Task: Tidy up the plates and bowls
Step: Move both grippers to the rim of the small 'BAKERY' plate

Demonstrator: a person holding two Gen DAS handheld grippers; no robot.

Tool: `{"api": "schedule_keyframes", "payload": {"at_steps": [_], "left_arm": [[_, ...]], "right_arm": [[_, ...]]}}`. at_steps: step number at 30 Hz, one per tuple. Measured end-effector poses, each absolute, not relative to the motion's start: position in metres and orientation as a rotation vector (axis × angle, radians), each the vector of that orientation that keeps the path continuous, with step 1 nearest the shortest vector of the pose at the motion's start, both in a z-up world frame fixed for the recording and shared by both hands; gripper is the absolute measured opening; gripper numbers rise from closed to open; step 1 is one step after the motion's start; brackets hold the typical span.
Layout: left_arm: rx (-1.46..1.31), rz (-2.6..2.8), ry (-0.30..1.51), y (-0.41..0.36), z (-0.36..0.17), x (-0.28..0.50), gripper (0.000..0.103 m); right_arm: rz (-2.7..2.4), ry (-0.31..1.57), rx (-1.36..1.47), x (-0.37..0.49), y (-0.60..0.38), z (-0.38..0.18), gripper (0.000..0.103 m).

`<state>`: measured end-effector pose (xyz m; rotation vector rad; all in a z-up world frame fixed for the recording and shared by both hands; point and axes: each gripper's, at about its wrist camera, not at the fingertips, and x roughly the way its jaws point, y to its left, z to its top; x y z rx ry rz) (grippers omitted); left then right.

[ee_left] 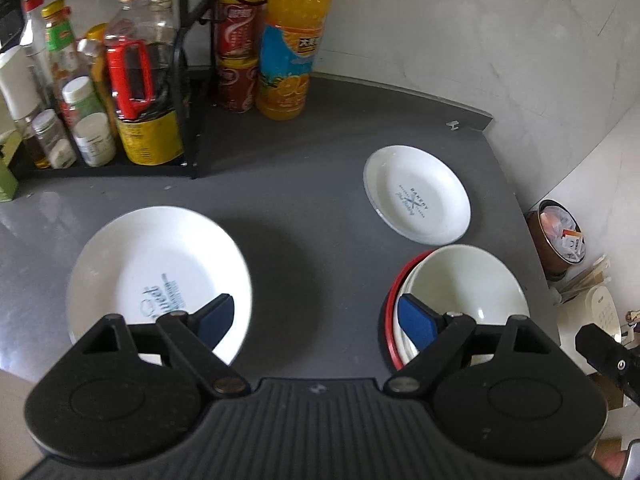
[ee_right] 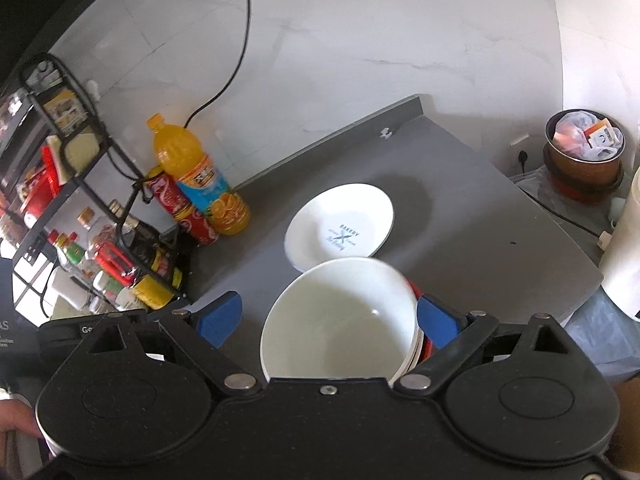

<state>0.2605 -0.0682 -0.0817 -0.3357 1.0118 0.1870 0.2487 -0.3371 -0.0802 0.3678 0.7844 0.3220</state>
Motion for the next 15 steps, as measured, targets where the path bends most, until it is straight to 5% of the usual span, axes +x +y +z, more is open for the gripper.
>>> {"api": "schedule_keyframes", "payload": {"at_steps": [15], "left_arm": [[-0.374, 0.129, 1.066, -0.089, -0.112, 0.345, 0.087]], "right_arm": [[0.280, 0.890, 0.381, 0.333, -0.350, -0.100, 0.093]]}}
